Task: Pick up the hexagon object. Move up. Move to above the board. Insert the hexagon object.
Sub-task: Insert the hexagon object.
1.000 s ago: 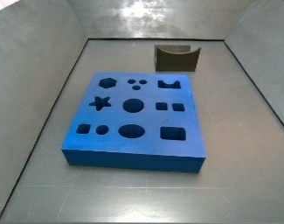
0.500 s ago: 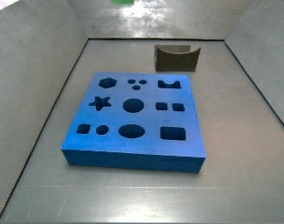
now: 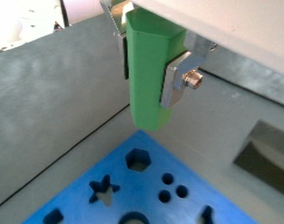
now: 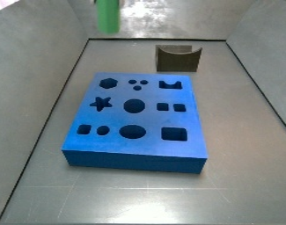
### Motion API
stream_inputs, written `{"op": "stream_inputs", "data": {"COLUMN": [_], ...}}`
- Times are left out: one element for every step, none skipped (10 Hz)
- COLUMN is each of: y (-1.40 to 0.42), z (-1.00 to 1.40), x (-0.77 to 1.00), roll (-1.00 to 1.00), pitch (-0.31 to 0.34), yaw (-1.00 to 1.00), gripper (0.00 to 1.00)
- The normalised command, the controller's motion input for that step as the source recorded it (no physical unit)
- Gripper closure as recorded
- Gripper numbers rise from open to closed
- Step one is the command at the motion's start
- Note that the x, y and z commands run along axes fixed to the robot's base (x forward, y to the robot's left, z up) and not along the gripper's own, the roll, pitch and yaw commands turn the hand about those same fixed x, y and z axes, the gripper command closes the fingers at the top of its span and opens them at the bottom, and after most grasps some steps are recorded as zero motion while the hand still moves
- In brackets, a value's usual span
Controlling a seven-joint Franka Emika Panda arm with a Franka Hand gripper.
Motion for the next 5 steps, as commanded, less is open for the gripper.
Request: {"op": "stream_inputs", "data": {"y": [0.18,0.13,0.0,-0.03,-0.05], "z": [-0.68,-0.56,-0.01,-1.0,-0.89], "x": [0.23,0.3,0.04,-0.45,-0.36], "roll": [-0.43,-0.43,-0.04,0.08,0.0], "pitch": [-0.023,0.0,0.0,-0.231,-0.331], "yaw": [-0.17,-0.16,0.0,0.0,0.0], "gripper": [1.0,1.0,1.0,1.0,1.0]}}
